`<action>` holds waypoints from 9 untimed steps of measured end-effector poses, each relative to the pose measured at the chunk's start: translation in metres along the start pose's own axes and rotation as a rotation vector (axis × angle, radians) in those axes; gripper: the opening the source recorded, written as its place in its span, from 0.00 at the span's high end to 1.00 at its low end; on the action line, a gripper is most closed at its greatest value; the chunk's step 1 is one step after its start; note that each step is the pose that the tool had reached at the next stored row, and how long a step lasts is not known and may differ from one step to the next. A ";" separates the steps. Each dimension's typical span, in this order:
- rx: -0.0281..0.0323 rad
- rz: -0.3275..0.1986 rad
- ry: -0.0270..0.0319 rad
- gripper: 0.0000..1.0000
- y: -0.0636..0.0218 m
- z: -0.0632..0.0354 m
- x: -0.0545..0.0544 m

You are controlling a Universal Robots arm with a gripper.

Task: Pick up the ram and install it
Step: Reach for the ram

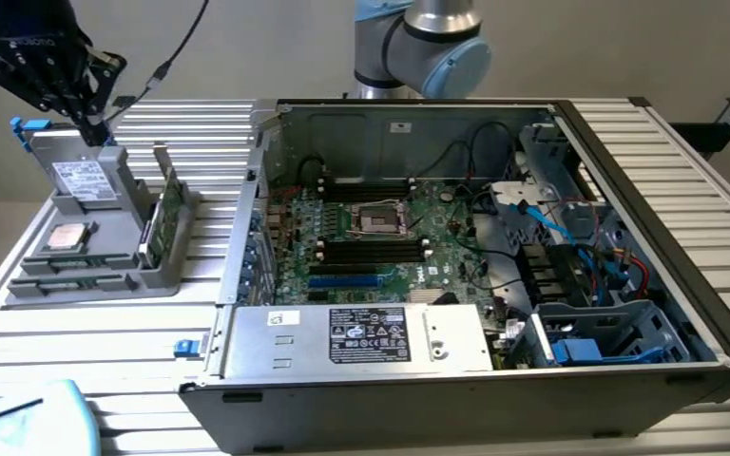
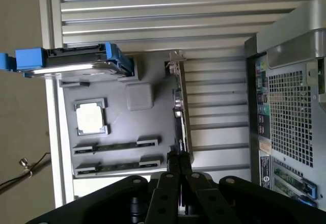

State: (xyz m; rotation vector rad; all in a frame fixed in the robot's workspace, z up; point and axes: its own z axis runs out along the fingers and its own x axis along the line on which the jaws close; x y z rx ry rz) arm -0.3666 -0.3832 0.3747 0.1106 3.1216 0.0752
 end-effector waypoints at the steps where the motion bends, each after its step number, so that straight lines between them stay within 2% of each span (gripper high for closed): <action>1: 0.0000 0.000 0.0006 0.90 -0.0004 0.0006 0.005; 9: -0.0020 0.001 0.0134 0.90 -0.0044 0.0024 0.041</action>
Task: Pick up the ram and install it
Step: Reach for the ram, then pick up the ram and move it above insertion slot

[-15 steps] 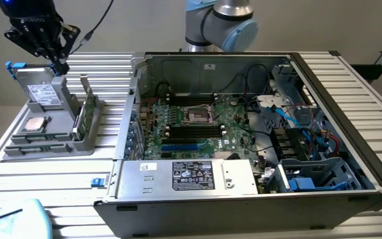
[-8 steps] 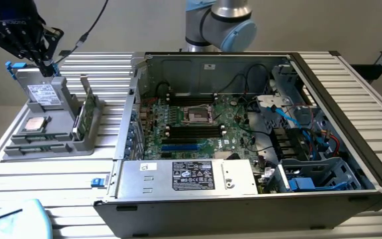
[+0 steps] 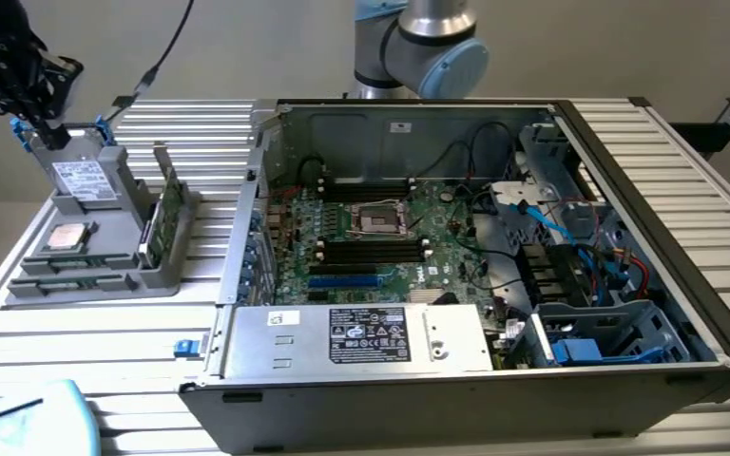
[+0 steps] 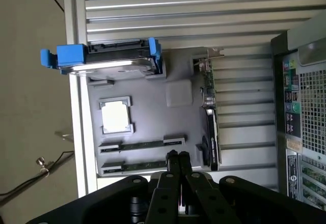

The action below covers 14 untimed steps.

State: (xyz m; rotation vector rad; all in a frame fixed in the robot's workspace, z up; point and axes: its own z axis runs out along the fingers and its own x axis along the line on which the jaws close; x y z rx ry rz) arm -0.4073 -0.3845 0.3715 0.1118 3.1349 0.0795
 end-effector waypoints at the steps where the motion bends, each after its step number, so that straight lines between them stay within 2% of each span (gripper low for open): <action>1: -0.0012 0.000 0.0022 0.90 -0.0011 0.0002 0.004; 4: -0.0079 0.000 0.0098 0.90 -0.0087 0.0001 0.010; 5: -0.0108 0.001 0.0106 0.90 -0.0109 0.0000 0.010; 14: -0.0112 0.001 0.0105 0.90 -0.0111 0.0000 0.010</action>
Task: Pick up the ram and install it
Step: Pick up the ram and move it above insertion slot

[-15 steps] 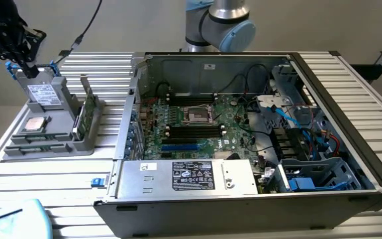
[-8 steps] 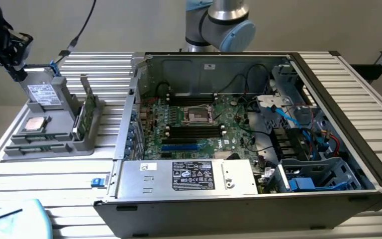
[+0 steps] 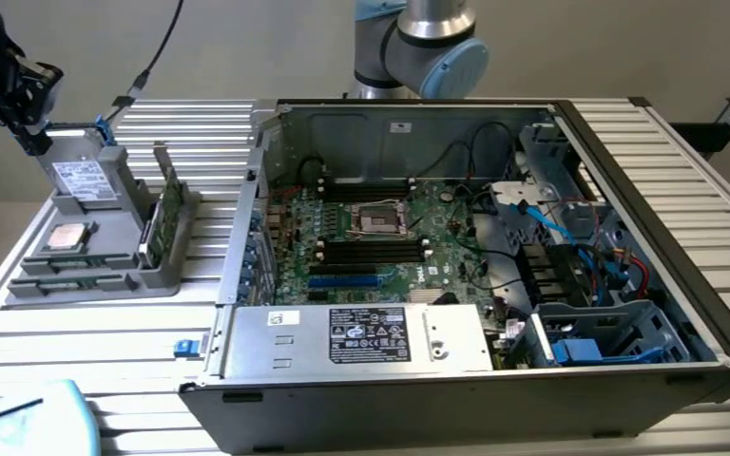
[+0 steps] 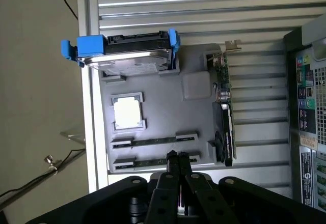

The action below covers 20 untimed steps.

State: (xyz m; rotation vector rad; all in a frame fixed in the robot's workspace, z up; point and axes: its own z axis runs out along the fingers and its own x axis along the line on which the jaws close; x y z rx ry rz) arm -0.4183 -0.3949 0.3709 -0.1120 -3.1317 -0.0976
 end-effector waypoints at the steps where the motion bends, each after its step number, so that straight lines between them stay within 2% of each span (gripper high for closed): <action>1: 0.0000 0.000 0.0000 0.90 0.0000 0.0000 0.000; 13: 0.0001 -0.003 0.0002 0.90 0.0007 0.0004 0.000; 20: 0.0012 -0.126 0.0075 0.90 0.0007 0.0033 0.000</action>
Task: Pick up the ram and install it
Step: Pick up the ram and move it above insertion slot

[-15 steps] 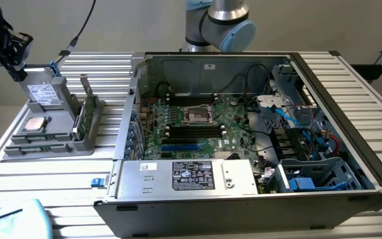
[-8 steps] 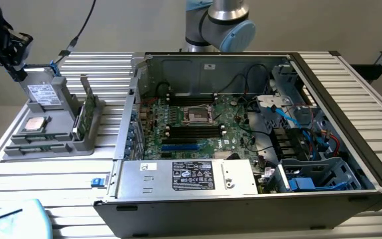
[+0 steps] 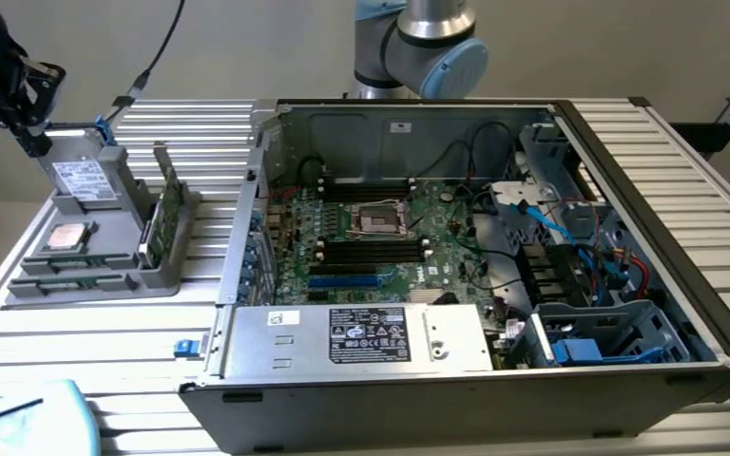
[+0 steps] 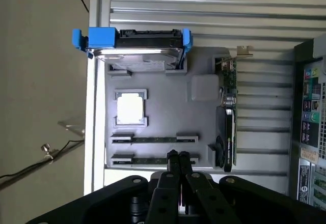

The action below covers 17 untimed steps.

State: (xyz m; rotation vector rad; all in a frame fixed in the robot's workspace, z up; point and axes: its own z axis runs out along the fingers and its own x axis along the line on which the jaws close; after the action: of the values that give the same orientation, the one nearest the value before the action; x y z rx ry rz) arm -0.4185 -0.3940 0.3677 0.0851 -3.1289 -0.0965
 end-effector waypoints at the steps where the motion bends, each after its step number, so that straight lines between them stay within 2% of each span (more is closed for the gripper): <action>1: 0.0002 -0.019 0.0012 0.90 -0.0001 0.0004 0.000; 17: 0.0026 -0.308 0.0191 0.90 -0.0004 0.0066 0.000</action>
State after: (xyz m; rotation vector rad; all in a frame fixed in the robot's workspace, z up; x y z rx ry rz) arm -0.4184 -0.3940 0.3610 0.5639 -3.0694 -0.0927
